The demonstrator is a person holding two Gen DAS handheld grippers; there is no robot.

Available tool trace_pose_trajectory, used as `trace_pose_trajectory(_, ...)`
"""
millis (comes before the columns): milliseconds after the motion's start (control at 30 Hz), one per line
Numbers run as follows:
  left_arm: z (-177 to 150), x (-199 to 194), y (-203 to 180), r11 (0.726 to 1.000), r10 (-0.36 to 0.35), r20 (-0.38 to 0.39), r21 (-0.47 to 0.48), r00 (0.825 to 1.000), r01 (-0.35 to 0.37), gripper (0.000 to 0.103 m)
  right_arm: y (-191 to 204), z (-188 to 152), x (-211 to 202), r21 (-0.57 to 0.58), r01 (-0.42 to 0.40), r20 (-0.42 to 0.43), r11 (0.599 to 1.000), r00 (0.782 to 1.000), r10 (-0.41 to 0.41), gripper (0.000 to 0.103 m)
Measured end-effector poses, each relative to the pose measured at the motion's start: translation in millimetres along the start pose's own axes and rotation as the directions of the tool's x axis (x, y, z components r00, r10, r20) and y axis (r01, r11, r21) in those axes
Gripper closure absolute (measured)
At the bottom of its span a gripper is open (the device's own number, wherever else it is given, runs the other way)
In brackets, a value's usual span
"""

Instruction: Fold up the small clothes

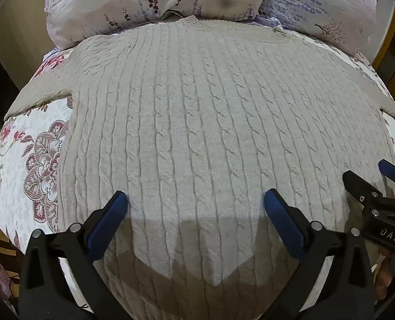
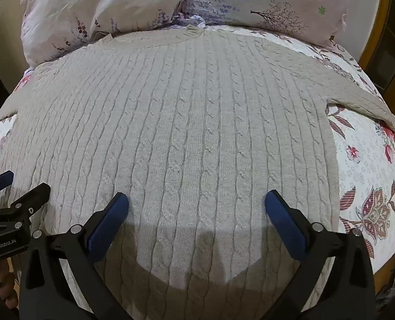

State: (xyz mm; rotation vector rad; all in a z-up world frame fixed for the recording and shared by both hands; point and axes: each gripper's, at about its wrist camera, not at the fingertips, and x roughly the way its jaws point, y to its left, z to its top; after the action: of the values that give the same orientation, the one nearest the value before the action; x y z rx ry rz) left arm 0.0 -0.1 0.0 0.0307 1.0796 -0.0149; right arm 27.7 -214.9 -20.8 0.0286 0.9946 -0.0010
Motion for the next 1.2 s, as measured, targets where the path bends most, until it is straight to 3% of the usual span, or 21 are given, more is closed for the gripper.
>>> trace_pose_trajectory(1200, -0.1, -0.2, 0.0, 1.0, 0.001, 0.005, 0.0, 1.0, -0.001, 0.002, -0.6, -0.5, -0.2, 0.004, -0.007, 0.002, 1.0, 1.0, 0.007, 0.001)
